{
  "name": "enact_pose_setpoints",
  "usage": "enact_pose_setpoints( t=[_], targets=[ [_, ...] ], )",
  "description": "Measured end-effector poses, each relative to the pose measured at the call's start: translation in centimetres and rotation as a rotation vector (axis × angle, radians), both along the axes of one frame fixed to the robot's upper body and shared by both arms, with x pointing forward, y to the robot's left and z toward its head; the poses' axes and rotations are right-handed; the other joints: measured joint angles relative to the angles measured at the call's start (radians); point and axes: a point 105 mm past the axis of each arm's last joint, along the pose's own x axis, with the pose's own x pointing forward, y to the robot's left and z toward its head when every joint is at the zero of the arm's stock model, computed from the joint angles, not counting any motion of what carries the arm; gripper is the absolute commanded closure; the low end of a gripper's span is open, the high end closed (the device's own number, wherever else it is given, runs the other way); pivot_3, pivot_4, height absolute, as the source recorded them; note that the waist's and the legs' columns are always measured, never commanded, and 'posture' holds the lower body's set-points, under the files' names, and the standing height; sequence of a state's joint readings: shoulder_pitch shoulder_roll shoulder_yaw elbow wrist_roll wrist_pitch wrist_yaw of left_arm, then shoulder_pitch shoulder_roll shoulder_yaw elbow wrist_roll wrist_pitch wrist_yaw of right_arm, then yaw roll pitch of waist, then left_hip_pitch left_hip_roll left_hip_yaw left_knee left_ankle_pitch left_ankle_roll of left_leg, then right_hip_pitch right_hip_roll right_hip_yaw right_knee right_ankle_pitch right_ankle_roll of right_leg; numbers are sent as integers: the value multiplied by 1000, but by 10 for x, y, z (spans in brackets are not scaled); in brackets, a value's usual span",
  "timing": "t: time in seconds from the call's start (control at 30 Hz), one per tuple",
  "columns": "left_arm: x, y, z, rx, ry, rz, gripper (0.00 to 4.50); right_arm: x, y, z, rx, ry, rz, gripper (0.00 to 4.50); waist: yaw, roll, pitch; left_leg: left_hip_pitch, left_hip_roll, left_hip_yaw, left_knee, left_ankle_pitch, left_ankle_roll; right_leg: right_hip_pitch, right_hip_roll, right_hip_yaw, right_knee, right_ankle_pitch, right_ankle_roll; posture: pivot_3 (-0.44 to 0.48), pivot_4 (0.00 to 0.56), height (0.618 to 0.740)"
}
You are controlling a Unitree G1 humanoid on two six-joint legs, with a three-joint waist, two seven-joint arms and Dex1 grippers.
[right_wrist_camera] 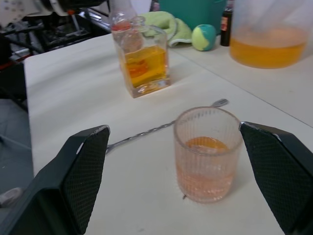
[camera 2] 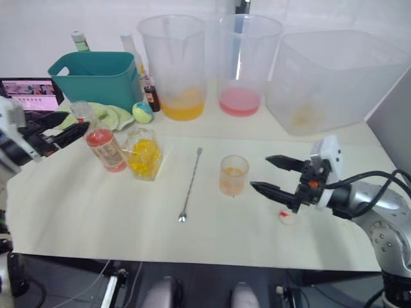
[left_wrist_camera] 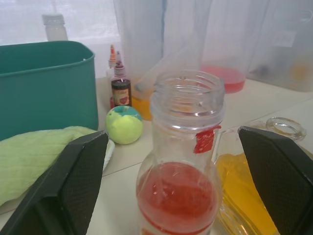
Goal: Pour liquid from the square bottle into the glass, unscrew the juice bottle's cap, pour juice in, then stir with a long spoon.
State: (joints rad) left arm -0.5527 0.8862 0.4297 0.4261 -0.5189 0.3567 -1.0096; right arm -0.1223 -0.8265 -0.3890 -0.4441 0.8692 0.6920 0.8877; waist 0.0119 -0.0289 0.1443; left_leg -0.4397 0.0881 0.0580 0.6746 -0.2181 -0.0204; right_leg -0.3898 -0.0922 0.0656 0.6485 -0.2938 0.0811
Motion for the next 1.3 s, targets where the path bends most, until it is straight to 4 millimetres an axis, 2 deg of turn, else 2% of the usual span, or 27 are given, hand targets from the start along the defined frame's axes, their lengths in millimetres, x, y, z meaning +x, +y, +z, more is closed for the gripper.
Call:
enact_pose_setpoints(
  t=[0.23,0.3,0.4,0.5,0.53,0.6,0.63,0.67,0.7,0.73,0.87,1.3],
  targets=[
    [-41,37,-18,-15,78,47,20,-7,-49,-10,12,47,-247,0,1,0,0,1,0,0,0,0,0,0,0,0,-1,0,0,0,150,730],
    [-51,44,-33,16,131,59,20,-7,-66,-9,45,33,-351,0,1,0,0,2,0,0,-1,0,0,1,0,0,-1,0,0,0,150,730],
    [-60,50,-54,22,195,78,20,-14,-88,-23,58,71,-476,0,4,0,0,2,0,0,-1,0,0,1,0,0,-1,-1,-1,0,150,730],
    [-68,51,-63,41,200,92,20,-26,-103,-38,78,109,-567,0,3,0,0,2,0,1,-2,0,0,1,-1,0,-1,-1,-1,0,150,727],
    [-72,52,-67,45,206,99,20,-31,-108,-43,79,124,-595,0,3,-1,-1,6,7,12,-2,0,-1,-10,0,4,0,-1,-3,0,150,726],
    [-81,56,-84,54,248,118,20,-39,-116,-51,86,142,-644,0,17,-7,-4,21,26,55,-8,-5,-7,-23,-1,10,0,-2,-13,0,150,724],
    [-83,55,-91,55,259,122,20,-44,-120,-55,87,151,-667,0,23,-11,-5,28,35,74,-12,-7,-11,-33,1,15,1,-1,-27,0,150,724],
    [-83,54,-94,55,257,121,20,-48,-124,-59,87,161,-692,0,26,-16,-6,31,36,81,-17,-7,-12,-29,5,23,1,0,-29,0,150,724],
    [-83,53,-94,60,254,118,20,-51,-127,-61,86,166,-714,0,20,-15,-7,32,34,75,-19,-7,-12,-27,7,23,0,1,-27,0,150,724],
    [-83,53,-94,70,250,119,20,-55,-130,-64,87,172,-733,0,1,-15,-7,34,34,68,-19,-7,-13,-20,10,23,0,5,-19,0,150,724],
    [-84,54,-94,100,236,122,20,-56,-133,-62,81,139,-749,0,-23,-15,-7,38,34,63,-20,-9,-14,-14,13,20,-2,3,-17,0,150,724],
    [-85,52,-100,111,249,122,20,-55,-136,-66,63,123,-758,0,-18,-15,-7,35,34,57,-19,-9,-14,-13,13,15,-1,3,-18,0,150,724]
  ],
)
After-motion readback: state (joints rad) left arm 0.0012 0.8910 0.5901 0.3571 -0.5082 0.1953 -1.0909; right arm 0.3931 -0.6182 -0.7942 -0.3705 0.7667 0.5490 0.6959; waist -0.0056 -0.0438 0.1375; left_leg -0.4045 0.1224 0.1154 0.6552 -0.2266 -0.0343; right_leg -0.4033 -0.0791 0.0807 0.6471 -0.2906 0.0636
